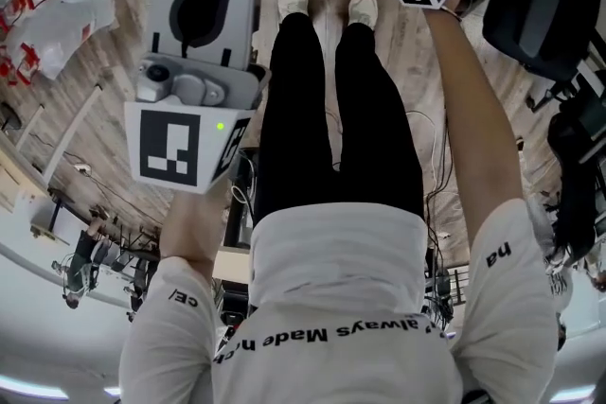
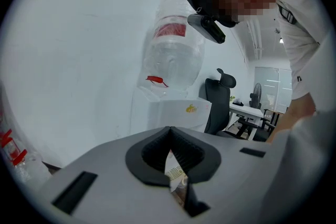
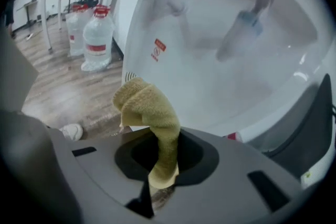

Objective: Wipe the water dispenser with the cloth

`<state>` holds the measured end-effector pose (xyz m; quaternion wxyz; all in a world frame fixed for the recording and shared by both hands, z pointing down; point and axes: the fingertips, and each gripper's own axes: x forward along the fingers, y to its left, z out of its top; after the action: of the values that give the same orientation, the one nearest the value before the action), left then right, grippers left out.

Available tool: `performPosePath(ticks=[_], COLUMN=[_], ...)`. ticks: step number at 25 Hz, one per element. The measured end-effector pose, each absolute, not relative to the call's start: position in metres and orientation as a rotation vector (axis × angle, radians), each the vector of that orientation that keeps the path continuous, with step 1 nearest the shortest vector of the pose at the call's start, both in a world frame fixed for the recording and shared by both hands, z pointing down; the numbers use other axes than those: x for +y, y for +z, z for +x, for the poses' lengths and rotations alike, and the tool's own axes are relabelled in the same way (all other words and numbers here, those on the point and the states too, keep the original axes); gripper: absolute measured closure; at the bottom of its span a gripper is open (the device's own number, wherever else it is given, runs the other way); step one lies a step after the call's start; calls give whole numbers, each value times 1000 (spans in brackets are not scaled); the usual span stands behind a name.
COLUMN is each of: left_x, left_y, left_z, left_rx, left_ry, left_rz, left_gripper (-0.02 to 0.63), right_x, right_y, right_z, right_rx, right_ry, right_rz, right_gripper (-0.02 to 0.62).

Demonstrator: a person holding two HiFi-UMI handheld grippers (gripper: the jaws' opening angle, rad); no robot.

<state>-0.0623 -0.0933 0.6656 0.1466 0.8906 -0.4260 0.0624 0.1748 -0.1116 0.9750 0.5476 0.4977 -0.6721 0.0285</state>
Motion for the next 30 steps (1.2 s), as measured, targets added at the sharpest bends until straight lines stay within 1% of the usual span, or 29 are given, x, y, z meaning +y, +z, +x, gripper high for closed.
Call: performPosePath(ticks=[7, 14, 20, 30], left_x=[-92, -89, -85, -93], left_y=[659, 663, 672, 674], left_z=[-60, -66, -77, -89], left_rx=[-1242, -1243, -1246, -1261], left_ry=[170, 171, 195, 188], left_rz=[2563, 2559, 2548, 2537], left_gripper=[588, 588, 588, 588], right_x=[-78, -79, -110, -160], right_y=[915, 834, 786, 786], right_z=[88, 12, -10, -21], right_rx=[-1783, -2040, -2153, -2155], right_ry=[235, 341, 438, 513], right_rz=[1342, 1440, 1555, 1657], right_gripper=[534, 534, 534, 534])
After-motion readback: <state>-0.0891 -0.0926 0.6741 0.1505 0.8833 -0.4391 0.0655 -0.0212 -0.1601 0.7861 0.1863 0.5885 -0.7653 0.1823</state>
